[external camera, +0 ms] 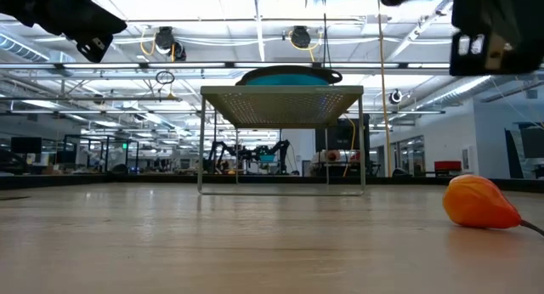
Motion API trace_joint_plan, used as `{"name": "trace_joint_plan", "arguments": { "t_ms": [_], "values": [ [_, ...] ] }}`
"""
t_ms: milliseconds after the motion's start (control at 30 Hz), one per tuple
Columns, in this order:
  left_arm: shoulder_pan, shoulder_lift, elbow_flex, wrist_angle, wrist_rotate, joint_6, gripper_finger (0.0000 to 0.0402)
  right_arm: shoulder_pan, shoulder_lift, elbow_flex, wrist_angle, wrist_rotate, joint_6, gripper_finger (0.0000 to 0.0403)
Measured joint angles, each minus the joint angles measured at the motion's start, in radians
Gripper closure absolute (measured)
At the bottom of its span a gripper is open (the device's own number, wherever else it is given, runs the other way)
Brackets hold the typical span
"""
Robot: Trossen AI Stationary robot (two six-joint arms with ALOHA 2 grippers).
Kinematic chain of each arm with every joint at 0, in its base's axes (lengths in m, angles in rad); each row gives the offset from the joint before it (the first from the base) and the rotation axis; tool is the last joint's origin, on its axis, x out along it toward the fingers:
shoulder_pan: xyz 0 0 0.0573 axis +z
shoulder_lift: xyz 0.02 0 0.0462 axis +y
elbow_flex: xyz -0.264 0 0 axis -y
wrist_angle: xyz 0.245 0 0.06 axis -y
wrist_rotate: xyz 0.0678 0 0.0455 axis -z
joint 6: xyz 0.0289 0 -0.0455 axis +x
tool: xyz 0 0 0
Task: Pick & Place Fruit
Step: Put the peach into the blue strainer bowl on the shelf
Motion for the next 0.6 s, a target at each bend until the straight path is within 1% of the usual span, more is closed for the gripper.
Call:
{"name": "trace_joint_plan", "arguments": {
  "t_ms": [133,267,433,600],
  "values": [
    [0.000,0.000,0.000,-0.005,0.000,0.000,0.0391,-0.001,0.036,0.000,0.006,-0.013,0.051,0.0401],
    [0.000,0.000,0.000,-0.005,0.000,0.000,0.0399,-0.001,0.038,0.000,-0.003,-0.008,0.063,0.0385],
    [0.000,0.000,0.000,-0.006,0.002,0.000,0.0390,-0.001,0.038,0.000,-0.027,-0.009,0.091,0.0351],
    [0.000,0.000,0.000,-0.005,0.016,0.000,0.0392,-0.002,0.038,0.000,-0.052,-0.009,0.089,0.0302]
  ]
}}
